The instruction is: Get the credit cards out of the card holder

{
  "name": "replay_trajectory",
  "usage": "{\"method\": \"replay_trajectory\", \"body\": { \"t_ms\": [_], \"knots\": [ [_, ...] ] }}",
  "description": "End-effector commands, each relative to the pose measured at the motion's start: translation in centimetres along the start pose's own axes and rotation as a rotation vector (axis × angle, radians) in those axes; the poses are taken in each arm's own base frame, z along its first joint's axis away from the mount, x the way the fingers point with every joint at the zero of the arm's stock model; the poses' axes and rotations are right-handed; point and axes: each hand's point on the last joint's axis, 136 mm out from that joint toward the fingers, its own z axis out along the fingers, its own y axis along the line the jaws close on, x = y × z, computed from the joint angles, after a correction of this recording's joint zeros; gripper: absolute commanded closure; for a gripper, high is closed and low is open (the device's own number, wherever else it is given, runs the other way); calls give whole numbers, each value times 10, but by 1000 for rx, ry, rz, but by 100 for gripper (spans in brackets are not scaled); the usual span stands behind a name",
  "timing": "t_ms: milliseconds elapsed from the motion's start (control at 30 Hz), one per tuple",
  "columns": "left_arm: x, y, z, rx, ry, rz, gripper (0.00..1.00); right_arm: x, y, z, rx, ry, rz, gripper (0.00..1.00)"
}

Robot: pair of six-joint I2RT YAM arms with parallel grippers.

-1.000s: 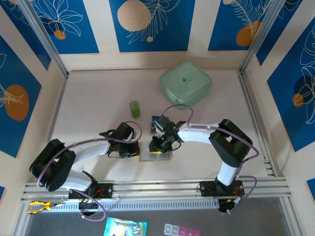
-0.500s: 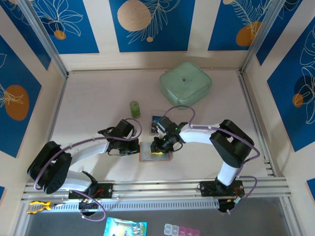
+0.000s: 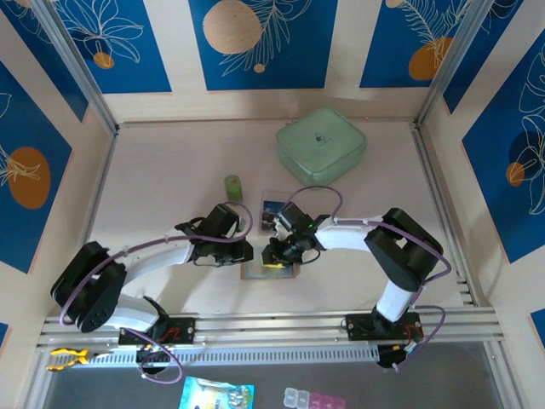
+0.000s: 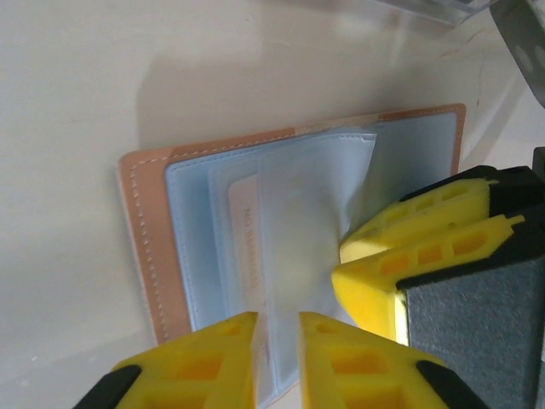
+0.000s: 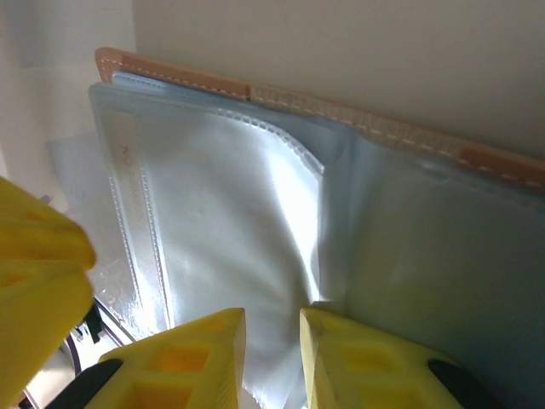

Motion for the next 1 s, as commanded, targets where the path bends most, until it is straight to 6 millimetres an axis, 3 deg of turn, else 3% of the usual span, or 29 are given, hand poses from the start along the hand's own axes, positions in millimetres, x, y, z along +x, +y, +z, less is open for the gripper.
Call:
{"method": "replay_trajectory", "body": {
  "t_ms": [0,533,967],
  "knots": [
    [-4,-17,3,38,7,4,79,8,-12,-1,9,17,42,74],
    [-3,-15,20,46,29,-14,71,9,-10,-1,-118,16,60,74],
    [-7,-30,21,111,27,-17,71,6,0,-10,-155,2,52,73]
  ]
}}
